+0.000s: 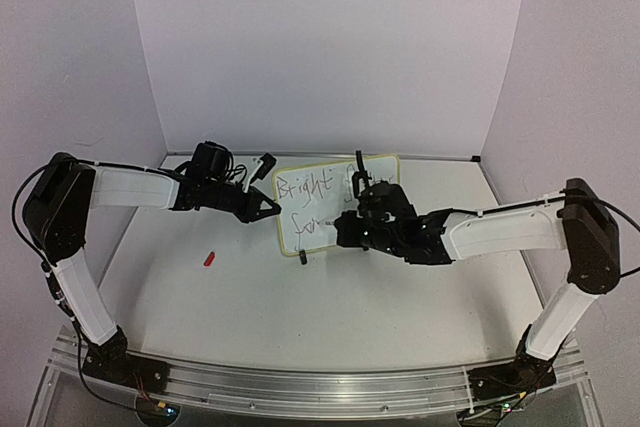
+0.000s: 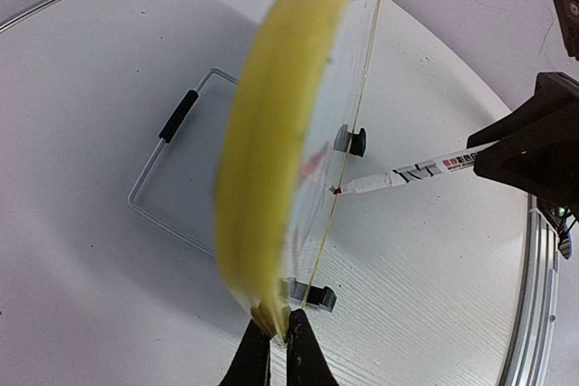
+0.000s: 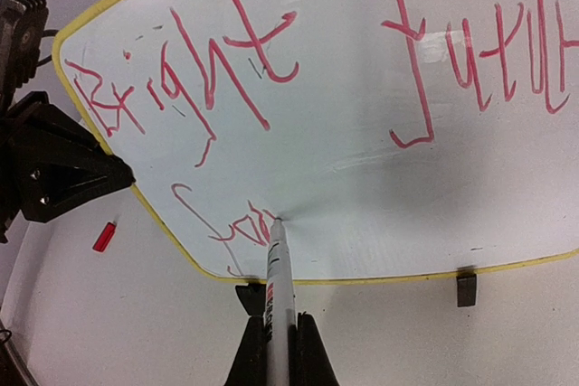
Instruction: Write a sentence on the whiteboard
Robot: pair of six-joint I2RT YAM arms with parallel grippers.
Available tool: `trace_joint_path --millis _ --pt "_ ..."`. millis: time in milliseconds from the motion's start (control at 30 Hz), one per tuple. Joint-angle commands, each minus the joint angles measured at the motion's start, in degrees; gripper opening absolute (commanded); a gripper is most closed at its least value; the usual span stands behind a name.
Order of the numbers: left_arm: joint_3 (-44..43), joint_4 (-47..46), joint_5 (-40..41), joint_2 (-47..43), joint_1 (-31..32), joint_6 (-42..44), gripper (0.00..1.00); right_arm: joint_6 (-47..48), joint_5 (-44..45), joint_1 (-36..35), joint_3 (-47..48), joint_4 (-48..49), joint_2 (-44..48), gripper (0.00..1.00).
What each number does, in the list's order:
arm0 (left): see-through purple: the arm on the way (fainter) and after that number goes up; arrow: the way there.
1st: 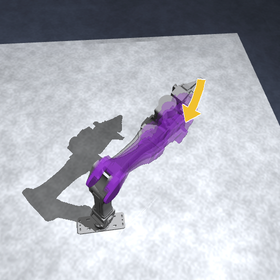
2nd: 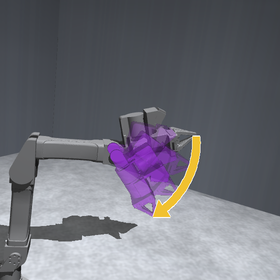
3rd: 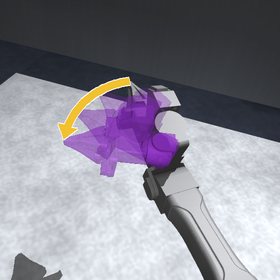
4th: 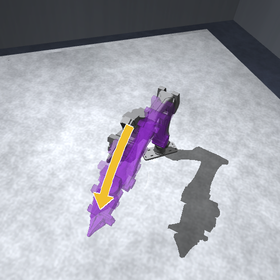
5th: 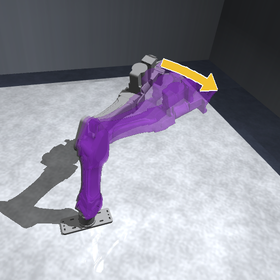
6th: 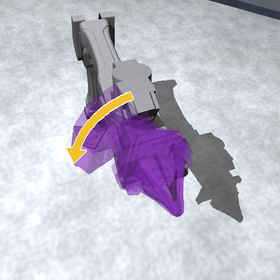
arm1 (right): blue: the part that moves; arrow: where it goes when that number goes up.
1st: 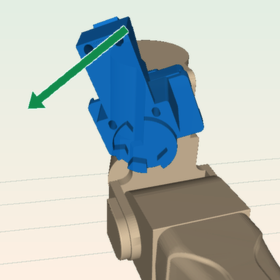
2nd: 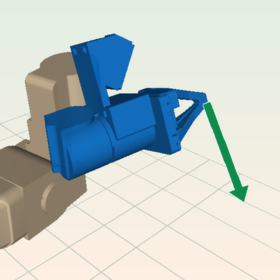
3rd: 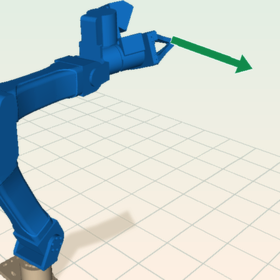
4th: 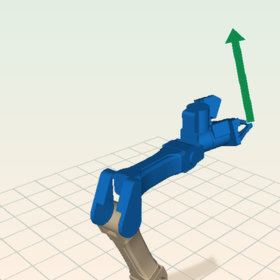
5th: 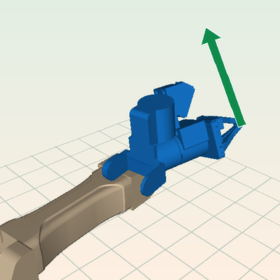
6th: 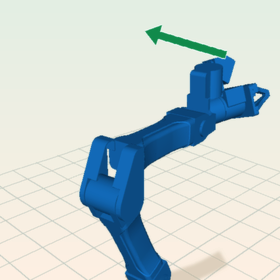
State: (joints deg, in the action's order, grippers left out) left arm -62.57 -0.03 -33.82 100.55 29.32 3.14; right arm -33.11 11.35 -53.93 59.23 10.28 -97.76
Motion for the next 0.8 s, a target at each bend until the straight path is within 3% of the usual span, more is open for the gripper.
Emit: trace_joint_path --millis 0,233,533,767 --pt "-0.84 1.91 4.82 -0.29 -0.5 1.82 0.0 -0.81 2.51 0.28 -0.75 0.62 1.74 0.0" --pt "-0.69 1.95 4.79 -0.53 -0.47 1.82 0.0 0.3 0.87 0.29 -0.25 1.1 1.85 0.0" --pt "-0.53 2.03 4.94 -0.8 -0.46 1.85 0.0 1.04 1.7 0.34 -4.38 0.19 9.97 0.0" --pt "-0.93 2.56 5.13 -0.88 -0.48 2.06 0.0 0.37 -2.19 4.08 -6.23 0.34 9.49 0.0"
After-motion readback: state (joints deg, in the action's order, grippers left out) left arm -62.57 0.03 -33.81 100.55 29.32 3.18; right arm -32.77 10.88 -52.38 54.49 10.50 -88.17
